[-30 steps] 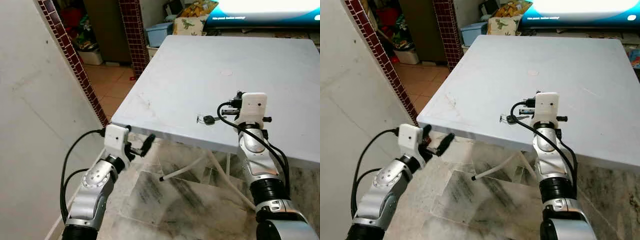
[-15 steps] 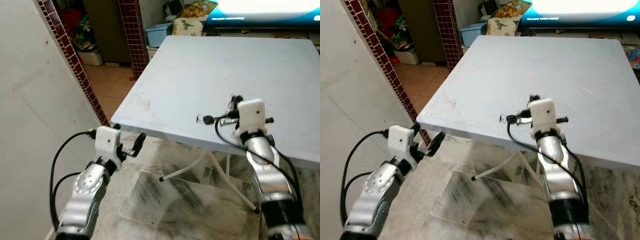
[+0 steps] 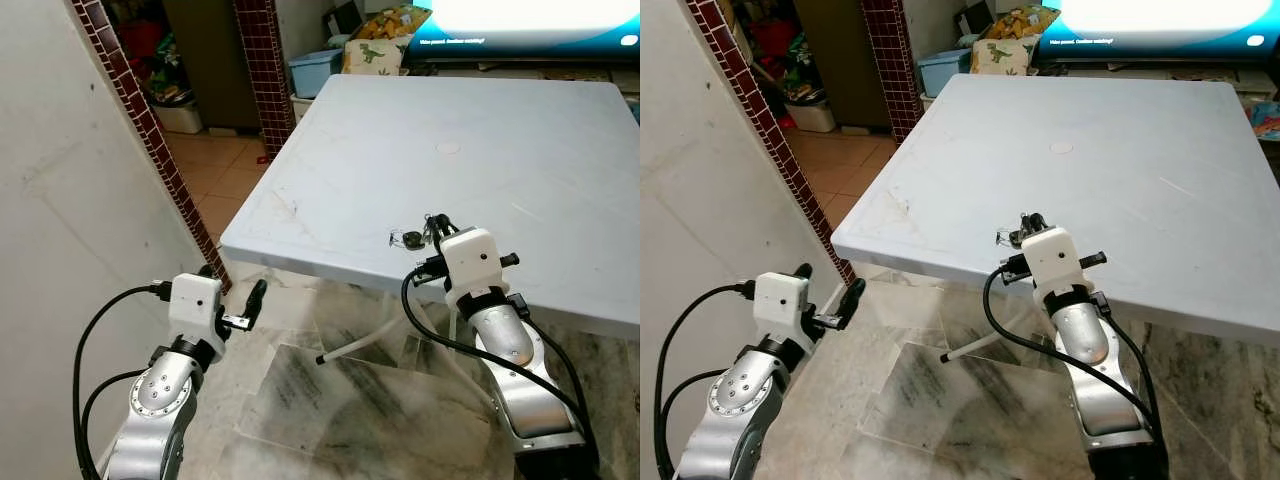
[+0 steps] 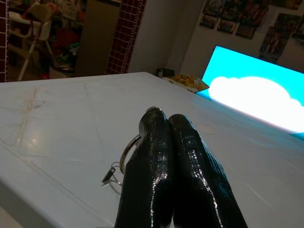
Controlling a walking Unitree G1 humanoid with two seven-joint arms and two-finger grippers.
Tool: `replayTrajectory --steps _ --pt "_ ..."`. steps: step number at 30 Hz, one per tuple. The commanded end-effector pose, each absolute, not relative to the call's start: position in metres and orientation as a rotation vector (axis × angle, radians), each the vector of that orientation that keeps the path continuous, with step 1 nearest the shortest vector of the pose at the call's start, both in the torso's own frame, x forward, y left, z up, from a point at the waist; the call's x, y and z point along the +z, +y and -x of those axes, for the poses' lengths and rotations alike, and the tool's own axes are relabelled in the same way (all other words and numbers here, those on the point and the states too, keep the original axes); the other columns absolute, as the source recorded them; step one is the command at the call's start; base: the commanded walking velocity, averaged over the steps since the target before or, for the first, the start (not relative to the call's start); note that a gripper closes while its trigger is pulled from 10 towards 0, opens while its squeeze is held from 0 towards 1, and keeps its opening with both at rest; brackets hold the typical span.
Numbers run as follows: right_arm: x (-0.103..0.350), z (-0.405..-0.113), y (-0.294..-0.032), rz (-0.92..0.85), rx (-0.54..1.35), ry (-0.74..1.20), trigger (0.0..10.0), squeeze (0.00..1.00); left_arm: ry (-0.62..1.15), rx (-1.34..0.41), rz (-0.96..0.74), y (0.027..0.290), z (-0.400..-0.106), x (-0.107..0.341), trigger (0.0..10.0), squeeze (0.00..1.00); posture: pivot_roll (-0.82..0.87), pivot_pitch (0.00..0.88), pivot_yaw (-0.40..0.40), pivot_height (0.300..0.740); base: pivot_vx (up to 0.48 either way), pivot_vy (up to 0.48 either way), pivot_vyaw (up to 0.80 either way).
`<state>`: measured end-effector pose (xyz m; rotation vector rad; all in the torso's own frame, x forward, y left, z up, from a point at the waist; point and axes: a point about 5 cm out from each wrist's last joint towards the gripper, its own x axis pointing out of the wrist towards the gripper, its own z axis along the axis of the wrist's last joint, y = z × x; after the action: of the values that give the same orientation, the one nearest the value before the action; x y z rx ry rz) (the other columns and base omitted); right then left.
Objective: Hang keys on a hook
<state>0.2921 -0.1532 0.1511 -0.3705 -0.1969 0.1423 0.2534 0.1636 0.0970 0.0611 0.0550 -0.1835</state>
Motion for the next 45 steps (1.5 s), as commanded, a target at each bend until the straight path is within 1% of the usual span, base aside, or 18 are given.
replayTrajectory --steps 1,3,6,12,16,22,27,32,36,37,38,40,45 --pt "0.155 -0.289 -0.149 0.342 0.144 -0.207 10.0 0.00 0.042 -0.152 -0.080 0.171 -0.250 0.100 10.0 0.00 -0.01 0.000 0.108 0.740 0.000 0.000 0.00" --pt "0.150 -0.282 -0.151 0.298 0.138 -0.175 10.0 0.00 0.068 -0.145 -0.075 0.174 -0.241 0.094 10.0 0.00 0.00 0.000 0.100 0.740 0.000 0.000 0.00" --pt "0.145 -0.276 -0.153 0.263 0.139 -0.139 10.0 0.00 0.087 -0.143 -0.071 0.176 -0.235 0.089 10.0 0.00 0.01 0.000 0.090 0.740 0.000 0.000 0.00" --pt "0.126 -0.256 -0.167 0.224 0.116 -0.028 10.0 0.00 0.142 -0.133 -0.068 0.180 -0.219 0.076 10.0 0.00 0.01 0.000 0.083 0.740 0.000 0.000 0.00" --pt "0.118 -0.245 -0.172 0.217 0.113 0.014 10.0 0.00 0.149 -0.119 -0.066 0.183 -0.214 0.075 10.0 0.00 0.02 0.000 0.076 0.740 0.000 0.000 0.00" --pt "0.116 -0.238 -0.174 0.206 0.097 0.035 10.0 0.00 0.151 -0.093 -0.071 0.191 -0.208 0.075 10.0 0.00 0.02 0.000 0.069 0.740 0.000 0.000 0.00" --pt "0.114 -0.230 -0.179 0.201 0.085 0.056 10.0 0.00 0.145 -0.076 -0.093 0.198 -0.209 0.075 10.0 0.00 0.04 0.000 0.035 0.740 0.000 0.000 0.00" --pt "0.114 -0.233 -0.179 0.232 0.112 0.061 10.0 0.00 0.141 -0.082 -0.105 0.199 -0.214 0.074 10.0 0.00 0.04 0.000 0.020 0.740 0.000 0.000 0.00" --pt "0.119 -0.240 -0.176 0.232 0.130 0.041 10.0 0.00 0.140 -0.091 -0.090 0.195 -0.215 0.074 10.0 0.00 0.03 0.000 0.041 0.740 0.000 0.000 0.00" --pt "0.119 -0.242 -0.174 0.242 0.135 0.036 10.0 0.00 0.151 -0.101 -0.082 0.191 -0.213 0.071 10.0 0.00 0.02 0.000 0.057 0.740 0.000 0.000 0.00" --pt "0.119 -0.243 -0.174 0.241 0.132 0.034 10.0 0.00 0.156 -0.109 -0.078 0.188 -0.212 0.070 10.0 0.00 0.02 0.000 0.057 0.740 0.000 0.000 0.00" --pt "0.120 -0.247 -0.170 0.238 0.136 0.022 10.0 0.00 0.163 -0.142 -0.068 0.179 -0.210 0.068 10.0 0.00 0.02 0.000 0.066 0.740 0.000 0.000 0.61" --pt "0.123 -0.250 -0.162 0.222 0.147 0.004 10.0 0.00 0.154 -0.161 -0.061 0.173 -0.217 0.068 10.0 0.00 0.01 0.000 0.072 0.740 0.000 0.000 0.80"
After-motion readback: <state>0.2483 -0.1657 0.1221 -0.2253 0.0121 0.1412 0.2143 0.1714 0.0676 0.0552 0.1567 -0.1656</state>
